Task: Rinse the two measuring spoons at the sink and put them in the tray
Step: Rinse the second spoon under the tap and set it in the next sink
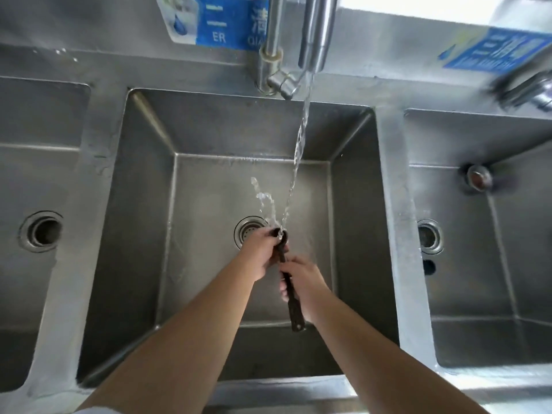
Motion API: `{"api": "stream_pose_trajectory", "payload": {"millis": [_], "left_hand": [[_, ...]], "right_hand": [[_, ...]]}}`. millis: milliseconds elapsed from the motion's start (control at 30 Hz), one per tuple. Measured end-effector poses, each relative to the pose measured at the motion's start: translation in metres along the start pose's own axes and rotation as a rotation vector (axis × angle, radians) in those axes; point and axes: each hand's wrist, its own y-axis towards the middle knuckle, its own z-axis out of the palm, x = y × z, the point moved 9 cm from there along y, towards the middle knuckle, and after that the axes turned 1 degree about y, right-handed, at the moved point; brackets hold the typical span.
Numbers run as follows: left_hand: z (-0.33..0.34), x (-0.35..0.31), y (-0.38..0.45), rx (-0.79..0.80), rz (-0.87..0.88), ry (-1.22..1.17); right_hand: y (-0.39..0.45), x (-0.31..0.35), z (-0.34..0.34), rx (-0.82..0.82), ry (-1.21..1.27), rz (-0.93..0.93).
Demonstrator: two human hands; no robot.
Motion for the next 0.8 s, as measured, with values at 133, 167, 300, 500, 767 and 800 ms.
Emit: {"api": "stream_pose_trajectory", "payload": {"millis": [133,167,300,500,767,800], "left_hand": [[0.002,-0.013,-0.009,-0.021,0.008,0.075],[0.002,-0.014,-0.010,-0.024,0.000,0.137],[-0.006,-0.026,-0.015,-0.115,0.042,0.445],[0.000,-0.031,-0.023,-0.077,0.038,0.145],[0.034,-0.049,-0.036,0.223,0.070,-0.384],[0.036,-0.050,-0.039,0.255,0.067,-0.377]], "right_hand": [[-0.015,0.015,-0.004,-0.001,-0.061,-0.068],[-0.018,0.018,-0.005,-0.013,-0.088,-0.088],[-0.024,0.028,-0.006,-0.022,-0.164,-0.168],[-0.029,0.026,0.000,0.030,-0.161,-0.176],[-0.035,0.028,0.002,0.121,0.122,-0.059],[-0.035,0.027,0.002,0.149,0.155,-0.037]]}}
